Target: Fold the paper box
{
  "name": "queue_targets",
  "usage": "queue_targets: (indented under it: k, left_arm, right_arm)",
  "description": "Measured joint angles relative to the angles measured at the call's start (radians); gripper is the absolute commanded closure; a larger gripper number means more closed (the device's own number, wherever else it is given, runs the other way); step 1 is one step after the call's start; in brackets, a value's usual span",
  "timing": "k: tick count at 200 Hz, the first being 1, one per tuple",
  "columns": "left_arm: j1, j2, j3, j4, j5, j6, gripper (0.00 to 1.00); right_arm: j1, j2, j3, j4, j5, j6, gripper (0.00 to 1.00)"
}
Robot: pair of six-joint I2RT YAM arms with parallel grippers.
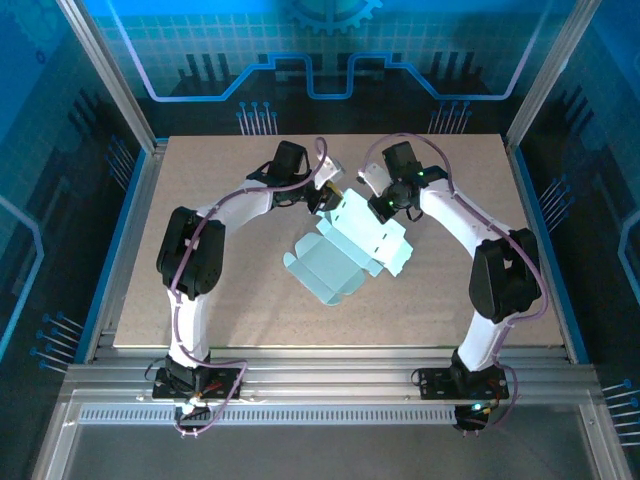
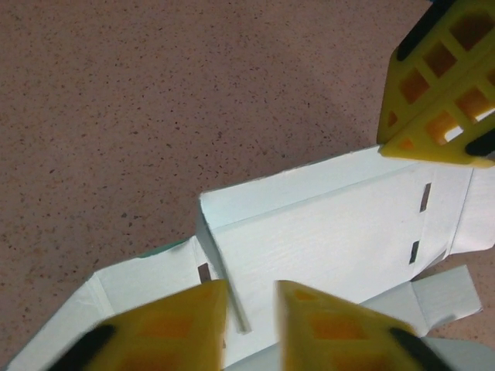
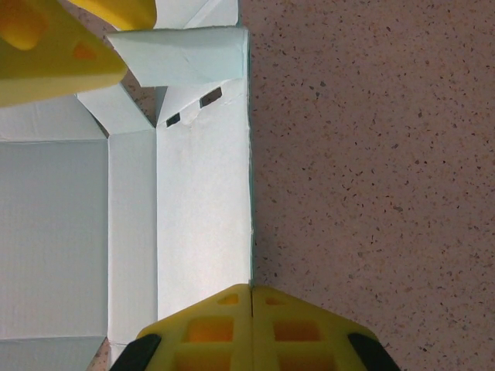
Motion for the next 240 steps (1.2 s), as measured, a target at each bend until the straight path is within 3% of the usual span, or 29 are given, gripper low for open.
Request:
queue_targets:
  k: [28,104,129,174,189,203,216,240]
  left_arm:
    - [0.000,0.000,0.003,-0.006,0.005,-0.002,0.66]
    - [0.000,0.000,0.033,-0.020,0.009,-0.017,0.73]
    - [-0.004,0.012,0.044,-0.019,0.010,-0.043,0.67]
    - [-0.008,0.052,0.061,-0.020,0.009,-0.066,0.84]
    - [-0.008,0.063,0.063,-0.020,0.009,-0.064,0.85]
    - [-0.008,0.068,0.063,-0.023,0.008,-0.061,0.82]
    - [-0.008,0.069,0.063,-0.023,0.004,-0.063,0.68]
    - [-0.006,0.069,0.063,-0.020,-0.004,-0.062,0.67]
  right_arm:
    - [0.000,0.000,0.000,-0.002,0.000,0.000,1.00]
    - [0.000,0.000,0.000,-0.003,-0.008,0.001,1.00]
    - [0.002,0.000,0.000,-0.003,-0.016,0.005,1.00]
    - [0.002,0.002,0.000,-0.003,-0.016,0.011,1.00]
    - [0.002,0.002,0.000,-0.003,-0.016,0.011,1.00]
    - [0.002,0.002,0.000,-0.004,-0.016,0.011,1.00]
    - [0.002,0.002,0.000,-0.004,-0.016,0.011,1.00]
    - [0.002,0.002,0.000,-0.005,-0.016,0.011,1.00]
